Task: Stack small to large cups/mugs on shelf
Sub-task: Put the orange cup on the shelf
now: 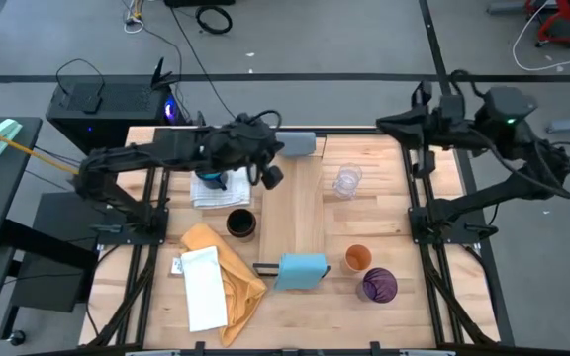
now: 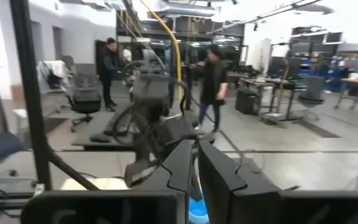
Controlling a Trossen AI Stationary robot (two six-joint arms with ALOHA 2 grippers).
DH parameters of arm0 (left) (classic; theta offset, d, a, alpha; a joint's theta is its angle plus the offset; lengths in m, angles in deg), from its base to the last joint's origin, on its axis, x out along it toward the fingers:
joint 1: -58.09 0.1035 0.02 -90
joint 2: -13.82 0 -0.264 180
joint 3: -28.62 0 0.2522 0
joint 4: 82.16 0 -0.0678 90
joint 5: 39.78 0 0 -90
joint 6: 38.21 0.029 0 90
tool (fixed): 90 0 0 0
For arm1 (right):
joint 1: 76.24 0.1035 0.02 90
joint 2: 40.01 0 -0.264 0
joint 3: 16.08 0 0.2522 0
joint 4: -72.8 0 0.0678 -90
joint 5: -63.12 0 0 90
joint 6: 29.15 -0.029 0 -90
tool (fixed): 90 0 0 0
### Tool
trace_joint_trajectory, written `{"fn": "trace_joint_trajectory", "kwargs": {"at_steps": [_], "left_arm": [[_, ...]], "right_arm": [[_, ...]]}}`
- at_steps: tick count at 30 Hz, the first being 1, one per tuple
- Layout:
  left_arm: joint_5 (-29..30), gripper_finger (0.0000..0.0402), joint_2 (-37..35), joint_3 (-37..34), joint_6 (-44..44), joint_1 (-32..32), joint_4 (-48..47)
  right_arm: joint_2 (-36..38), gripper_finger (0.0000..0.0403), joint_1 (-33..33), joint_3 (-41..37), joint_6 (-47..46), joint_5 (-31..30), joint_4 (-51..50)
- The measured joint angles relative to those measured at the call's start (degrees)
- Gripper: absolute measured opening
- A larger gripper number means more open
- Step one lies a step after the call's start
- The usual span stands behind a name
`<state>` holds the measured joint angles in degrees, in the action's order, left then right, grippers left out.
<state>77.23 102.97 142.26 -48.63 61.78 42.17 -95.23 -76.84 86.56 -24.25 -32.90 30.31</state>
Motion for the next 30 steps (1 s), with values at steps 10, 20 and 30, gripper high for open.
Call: {"fn": "trace_joint_trajectory", "kwargs": {"at_steps": [10, 20, 30], "left_arm": [[-5.15, 0.0009, 4.19, 0.09, -7.12, 1.39, -1.56], [-12.34, 0.0023, 5.0, -0.02, -14.0, -2.15, -1.6], [-12.6, 0.001, 5.0, -0.02, -14.45, -6.22, -1.61]], "right_arm": [[0.13, 0.0036, 0.0, 7.66, 2.83, -1.54, -13.88], [-0.19, 0.0036, 0.0, 8.13, 5.31, -2.45, -17.61], [-3.94, 0.0036, 0.02, 8.11, 0.99, -1.55, -22.77]]}}
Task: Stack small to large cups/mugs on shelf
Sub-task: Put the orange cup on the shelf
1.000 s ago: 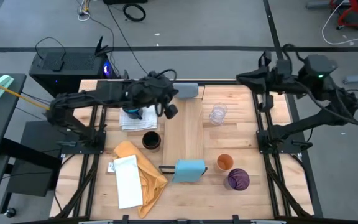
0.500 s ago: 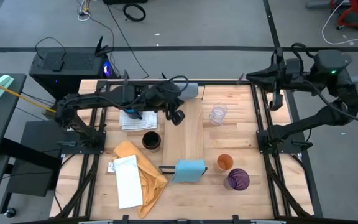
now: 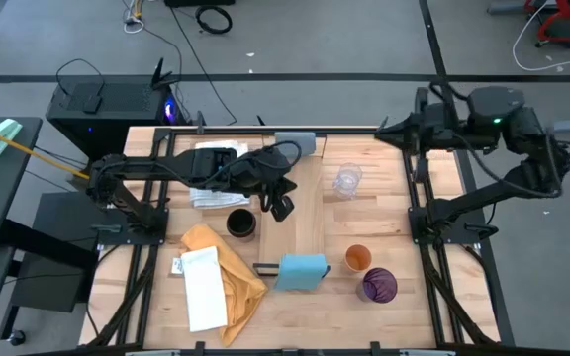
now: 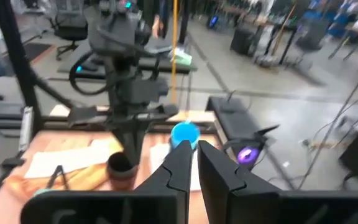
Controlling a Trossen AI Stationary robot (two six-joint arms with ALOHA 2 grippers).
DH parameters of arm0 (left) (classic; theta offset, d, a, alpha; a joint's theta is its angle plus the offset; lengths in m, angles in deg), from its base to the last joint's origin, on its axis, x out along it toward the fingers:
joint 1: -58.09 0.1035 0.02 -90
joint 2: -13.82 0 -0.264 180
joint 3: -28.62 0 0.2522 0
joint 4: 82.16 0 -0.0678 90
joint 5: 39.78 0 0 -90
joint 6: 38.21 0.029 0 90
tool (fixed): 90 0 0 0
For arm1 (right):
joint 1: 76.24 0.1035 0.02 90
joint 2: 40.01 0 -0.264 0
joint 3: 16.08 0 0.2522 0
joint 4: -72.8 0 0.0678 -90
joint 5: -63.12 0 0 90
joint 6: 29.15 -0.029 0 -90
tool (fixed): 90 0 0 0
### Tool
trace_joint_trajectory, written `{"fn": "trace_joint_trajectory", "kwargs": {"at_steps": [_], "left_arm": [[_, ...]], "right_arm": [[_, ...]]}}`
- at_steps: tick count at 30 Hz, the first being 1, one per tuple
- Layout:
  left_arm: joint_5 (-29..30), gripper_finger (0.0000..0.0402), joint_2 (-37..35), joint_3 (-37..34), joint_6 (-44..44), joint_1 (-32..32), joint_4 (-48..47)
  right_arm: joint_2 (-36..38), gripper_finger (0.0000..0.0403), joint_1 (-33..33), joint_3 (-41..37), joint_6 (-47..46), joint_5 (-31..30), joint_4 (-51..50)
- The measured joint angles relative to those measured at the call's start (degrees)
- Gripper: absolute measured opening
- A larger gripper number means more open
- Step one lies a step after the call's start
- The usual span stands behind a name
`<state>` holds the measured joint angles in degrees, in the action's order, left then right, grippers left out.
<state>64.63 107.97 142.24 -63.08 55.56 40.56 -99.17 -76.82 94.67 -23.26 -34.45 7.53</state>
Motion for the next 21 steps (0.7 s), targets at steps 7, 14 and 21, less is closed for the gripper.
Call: {"fn": "trace_joint_trajectory", "kwargs": {"at_steps": [7, 14, 21], "left_arm": [[-1.78, 0.0032, 0.0, 0.0, 0.02, -1.18, 0.26], [-2.79, 0.0025, 0.0, 0.02, 1.22, -2.5, 6.52], [-4.56, 0.0014, 0.0, 0.02, 2.04, -3.55, 15.42]], "right_arm": [[-2.47, 0.0036, 0.02, 0.0, -3.35, 3.37, -1.73], [-2.63, 0.0036, 0.02, 0.0, -2.87, 3.35, -1.6], [-2.51, 0.0036, 0.02, 0.0, -2.7, 3.35, -1.11]]}}
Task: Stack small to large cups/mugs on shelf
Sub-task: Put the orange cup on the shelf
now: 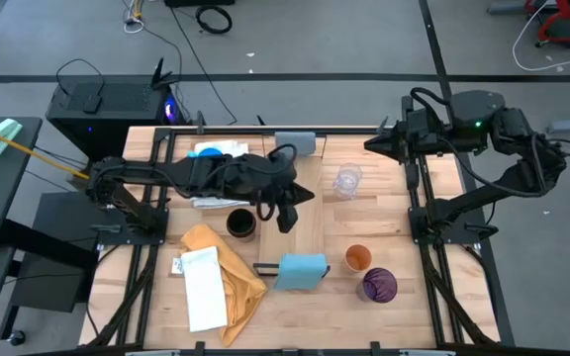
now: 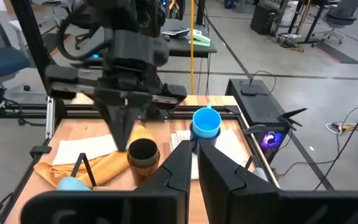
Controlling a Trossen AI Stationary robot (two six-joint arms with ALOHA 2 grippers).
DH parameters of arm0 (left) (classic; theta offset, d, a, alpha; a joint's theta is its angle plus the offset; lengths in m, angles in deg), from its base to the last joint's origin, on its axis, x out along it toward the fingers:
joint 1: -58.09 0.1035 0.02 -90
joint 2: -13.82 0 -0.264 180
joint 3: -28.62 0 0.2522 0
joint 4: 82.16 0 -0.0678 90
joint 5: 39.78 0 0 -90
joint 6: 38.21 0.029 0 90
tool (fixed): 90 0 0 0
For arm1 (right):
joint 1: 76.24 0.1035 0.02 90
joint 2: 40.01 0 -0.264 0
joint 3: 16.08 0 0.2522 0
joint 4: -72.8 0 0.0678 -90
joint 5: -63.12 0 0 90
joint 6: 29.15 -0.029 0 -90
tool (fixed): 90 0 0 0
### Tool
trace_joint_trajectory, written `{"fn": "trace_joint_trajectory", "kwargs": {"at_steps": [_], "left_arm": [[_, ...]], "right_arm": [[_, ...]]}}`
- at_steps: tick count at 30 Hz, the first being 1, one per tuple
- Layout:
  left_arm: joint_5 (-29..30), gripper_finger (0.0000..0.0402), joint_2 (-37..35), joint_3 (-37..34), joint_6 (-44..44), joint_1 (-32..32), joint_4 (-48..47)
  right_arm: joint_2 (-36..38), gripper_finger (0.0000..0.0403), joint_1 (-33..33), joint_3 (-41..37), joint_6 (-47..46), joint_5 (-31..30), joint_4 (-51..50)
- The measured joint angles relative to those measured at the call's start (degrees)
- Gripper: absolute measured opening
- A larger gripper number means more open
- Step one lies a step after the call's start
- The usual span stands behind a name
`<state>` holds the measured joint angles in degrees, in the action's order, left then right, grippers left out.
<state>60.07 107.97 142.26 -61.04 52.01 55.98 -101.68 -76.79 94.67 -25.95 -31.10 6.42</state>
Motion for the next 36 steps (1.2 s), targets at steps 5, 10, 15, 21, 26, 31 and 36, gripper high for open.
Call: {"fn": "trace_joint_trajectory", "kwargs": {"at_steps": [5, 10, 15, 21, 26, 31, 36], "left_arm": [[-3.97, 0.0018, 0.0, 0.0, 0.07, -0.11, 3.99], [-7.03, 0.0024, 0.62, 0.11, 2.11, -1.71, 11.93], [-9.39, 0.002, 2.49, 0.1, 3.14, -3.98, 15.4], [-10.09, 0.0012, 5.92, 0.02, 3.48, -6.51, 16.2], [-8.49, 0.0015, 8.72, 0.04, -0.92, -7.82, 17.32], [-3.73, 0.0011, 12.95, 0.03, -6.66, -8.38, 17.43], [-2.37, 0.0011, 17.25, 0.02, -16.74, -7.3, 18.75]], "right_arm": [[0.0, 0.0036, 0.0, 0.0, 0.42, 0.44, 0.01], [0.0, 0.0036, 0.0, 0.0, 1.34, 0.87, -0.01], [0.07, 0.0036, 0.0, -0.02, 1.97, 0.89, 0.17], [0.79, 0.0036, 0.0, -0.02, 0.46, 0.88, 2.39], [1.42, 0.0036, 0.64, -0.02, -1.63, 1.69, 3.37], [1.53, 0.0036, 4.61, -0.02, -1.57, 4.26, 3.06], [1.67, 0.0036, 10.63, -0.02, -1.67, 5.1, 1.79]]}}
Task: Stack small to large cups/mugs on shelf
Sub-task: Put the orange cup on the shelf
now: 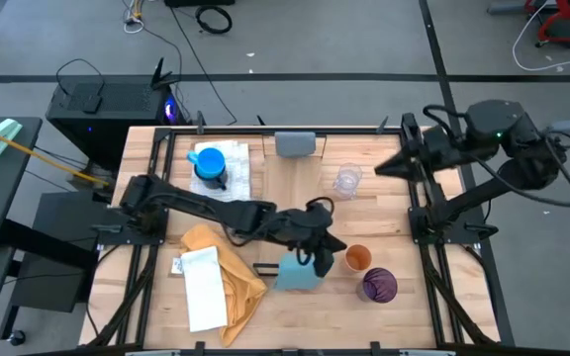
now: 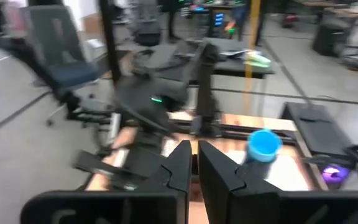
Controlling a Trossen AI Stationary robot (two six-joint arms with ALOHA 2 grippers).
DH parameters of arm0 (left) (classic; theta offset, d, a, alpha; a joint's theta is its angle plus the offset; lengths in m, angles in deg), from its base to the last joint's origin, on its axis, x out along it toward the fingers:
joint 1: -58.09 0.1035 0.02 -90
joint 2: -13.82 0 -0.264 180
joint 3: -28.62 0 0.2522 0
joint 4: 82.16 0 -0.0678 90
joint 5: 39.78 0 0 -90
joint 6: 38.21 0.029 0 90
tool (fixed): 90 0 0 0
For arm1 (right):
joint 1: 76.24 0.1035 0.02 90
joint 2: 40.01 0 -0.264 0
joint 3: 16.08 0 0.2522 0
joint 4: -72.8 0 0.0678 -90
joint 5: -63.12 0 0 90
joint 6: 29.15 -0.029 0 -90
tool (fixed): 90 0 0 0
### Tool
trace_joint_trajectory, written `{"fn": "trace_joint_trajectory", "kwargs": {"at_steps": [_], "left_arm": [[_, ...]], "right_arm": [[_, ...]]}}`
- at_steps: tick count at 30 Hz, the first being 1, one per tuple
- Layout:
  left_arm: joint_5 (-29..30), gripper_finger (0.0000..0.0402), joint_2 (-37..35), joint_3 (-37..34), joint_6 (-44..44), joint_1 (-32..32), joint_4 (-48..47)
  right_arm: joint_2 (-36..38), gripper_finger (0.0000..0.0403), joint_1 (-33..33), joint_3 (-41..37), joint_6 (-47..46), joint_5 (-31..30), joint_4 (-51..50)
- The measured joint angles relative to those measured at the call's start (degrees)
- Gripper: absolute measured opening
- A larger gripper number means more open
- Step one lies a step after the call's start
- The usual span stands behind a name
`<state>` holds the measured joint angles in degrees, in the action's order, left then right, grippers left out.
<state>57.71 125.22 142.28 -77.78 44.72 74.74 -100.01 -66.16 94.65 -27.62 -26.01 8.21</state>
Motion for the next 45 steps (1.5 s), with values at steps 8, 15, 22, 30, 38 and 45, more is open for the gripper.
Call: {"fn": "trace_joint_trajectory", "kwargs": {"at_steps": [8, 15, 22, 30, 38, 45], "left_arm": [[1.39, 0.0007, -0.72, -0.01, -3.06, 1.99, -2.66], [0.64, 0.0023, -9.8, -0.04, 1.76, 4.0, -35.48], [7.45, 0.0054, -19.13, 0.07, 0.92, 6.09, -56.06], [7.56, 0.0097, -17.45, 0.0, -1.1, 6.44, -75.23], [5.53, 0.0174, -14.27, -0.04, 4.21, 6.84, -79.01], [0.18, 0.0232, -13.76, -0.04, 9.0, 6.58, -73.36]], "right_arm": [[-0.01, 0.0036, 7.37, 0.0, -2.0, -0.04, -0.29], [-0.12, 0.0036, 9.17, 0.0, -3.83, -2.2, -0.32], [-2.89, 0.0036, 9.15, 0.01, -4.9, -3.9, -0.31], [-7.79, 0.0036, 9.13, 0.0, -4.95, -6.05, -0.29], [-10.32, 0.0036, 9.08, 0.0, -6.83, -6.87, -0.09], [-10.41, 0.0036, 9.08, 0.0, -7.44, -6.87, 0.3]]}}
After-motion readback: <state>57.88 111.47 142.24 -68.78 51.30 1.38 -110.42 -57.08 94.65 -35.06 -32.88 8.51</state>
